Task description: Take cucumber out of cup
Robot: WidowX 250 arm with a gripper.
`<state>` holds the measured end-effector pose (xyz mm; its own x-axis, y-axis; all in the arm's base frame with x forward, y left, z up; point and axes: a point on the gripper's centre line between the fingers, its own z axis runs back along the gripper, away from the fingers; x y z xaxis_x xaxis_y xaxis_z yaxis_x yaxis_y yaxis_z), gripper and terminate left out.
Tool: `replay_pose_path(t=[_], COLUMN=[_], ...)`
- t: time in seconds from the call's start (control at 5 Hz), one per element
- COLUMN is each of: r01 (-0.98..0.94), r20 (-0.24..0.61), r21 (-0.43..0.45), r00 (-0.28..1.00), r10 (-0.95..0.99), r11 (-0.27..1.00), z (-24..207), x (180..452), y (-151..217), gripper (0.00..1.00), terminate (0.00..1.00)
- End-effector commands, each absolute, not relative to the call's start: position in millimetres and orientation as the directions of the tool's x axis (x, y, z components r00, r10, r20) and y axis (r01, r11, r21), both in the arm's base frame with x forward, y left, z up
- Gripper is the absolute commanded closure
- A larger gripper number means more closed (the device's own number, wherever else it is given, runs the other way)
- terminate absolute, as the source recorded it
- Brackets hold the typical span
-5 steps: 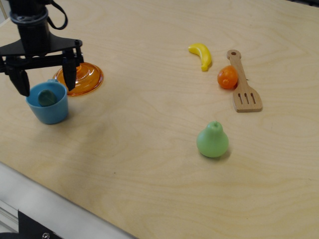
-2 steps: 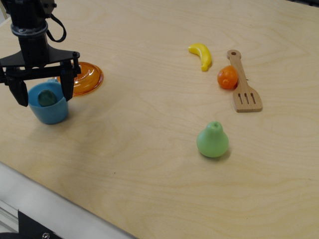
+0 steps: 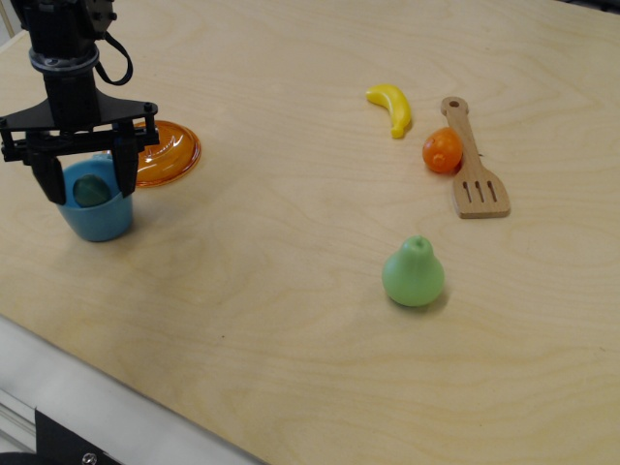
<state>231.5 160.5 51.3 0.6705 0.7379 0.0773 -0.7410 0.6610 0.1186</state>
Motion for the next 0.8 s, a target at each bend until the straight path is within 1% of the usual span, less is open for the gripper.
replay_pose_path(t=[0.0, 0.2, 0.4, 0.6], r01=[-0.743, -0.742, -0.747, -0.743], r20=[0.119, 0.120, 0.145, 0.186], r21=[0.100, 0.100, 0.076, 0.032], r00=[0.669, 0.671, 0.663, 0.662], r10=[0.733, 0.732, 0.734, 0.726], r11=[0.662, 0.663, 0.660, 0.669], z=[61.0, 62.9, 79.8, 101.7], x=[238.4, 239.1, 241.6, 246.5], y=[155.2, 154.4, 151.4, 145.1], gripper=[1.00, 1.00, 1.00, 1.00], terminate=[0.00, 0.00, 0.00, 0.00])
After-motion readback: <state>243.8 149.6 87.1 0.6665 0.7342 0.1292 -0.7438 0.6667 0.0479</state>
